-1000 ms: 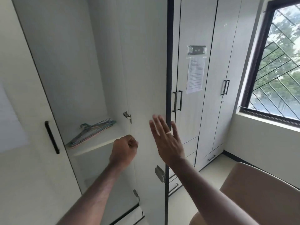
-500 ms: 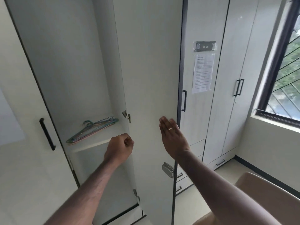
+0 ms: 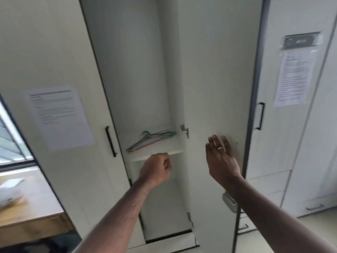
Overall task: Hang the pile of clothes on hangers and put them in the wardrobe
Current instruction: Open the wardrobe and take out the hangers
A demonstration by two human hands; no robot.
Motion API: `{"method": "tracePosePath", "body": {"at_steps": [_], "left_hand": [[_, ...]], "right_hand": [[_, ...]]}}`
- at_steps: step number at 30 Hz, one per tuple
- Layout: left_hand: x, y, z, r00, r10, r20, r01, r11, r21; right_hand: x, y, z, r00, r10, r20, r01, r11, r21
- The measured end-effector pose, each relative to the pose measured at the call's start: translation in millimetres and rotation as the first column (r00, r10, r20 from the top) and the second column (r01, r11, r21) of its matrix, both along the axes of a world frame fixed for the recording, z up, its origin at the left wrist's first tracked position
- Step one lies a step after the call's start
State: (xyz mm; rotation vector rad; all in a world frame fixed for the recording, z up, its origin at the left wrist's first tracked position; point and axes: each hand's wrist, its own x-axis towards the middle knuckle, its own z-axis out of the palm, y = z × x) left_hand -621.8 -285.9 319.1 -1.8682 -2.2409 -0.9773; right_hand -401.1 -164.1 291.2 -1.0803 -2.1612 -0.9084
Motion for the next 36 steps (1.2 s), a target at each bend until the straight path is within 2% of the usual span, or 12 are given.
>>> {"method": "tracePosePath", "body": {"at_steps": [8, 11, 14, 16, 21, 23, 26, 29, 36], "left_hand": [[-105, -2, 12, 0.990, 0.067, -0.122, -0.063, 0.997, 0.041], [-156, 9, 15, 0.958, 0.070, -0.279, -0.075, 0.997, -0.008], [-205, 26, 19, 0.827, 0.054, -0.560, -0.106, 0.993, -0.061], [-231, 41, 22, 0.724, 0.058, -0.687, -0.172, 0.980, -0.099], [-279, 83, 28, 0.522, 0.047, -0.852, -0.298, 0.946, -0.130], [-291, 95, 34, 0.425, 0.053, -0.904, -0.416, 0.898, -0.143], [-295, 104, 36, 0.259, -0.023, -0.966, -0.568, 0.805, -0.171], [-287, 100, 36, 0.240, -0.073, -0.968, -0.608, 0.766, -0.208], [-271, 55, 27, 0.289, 0.005, -0.957, -0.528, 0.835, -0.155]], "right_hand": [[-108, 9, 7, 0.980, 0.199, 0.003, -0.197, 0.975, -0.102], [-153, 18, 6, 0.972, 0.235, 0.025, -0.229, 0.962, -0.149], [-197, 29, 7, 0.967, 0.252, 0.029, -0.242, 0.953, -0.184], [-225, 37, 8, 0.965, 0.261, 0.012, -0.253, 0.945, -0.206], [-274, 51, 11, 0.958, 0.286, 0.008, -0.273, 0.923, -0.270], [-286, 58, 10, 0.955, 0.298, 0.002, -0.285, 0.917, -0.279], [-298, 69, 5, 0.963, 0.268, 0.007, -0.254, 0.920, -0.297], [-306, 77, -4, 0.964, 0.265, 0.024, -0.244, 0.917, -0.316], [-323, 73, 0, 0.923, 0.380, 0.059, -0.341, 0.881, -0.328]]}}
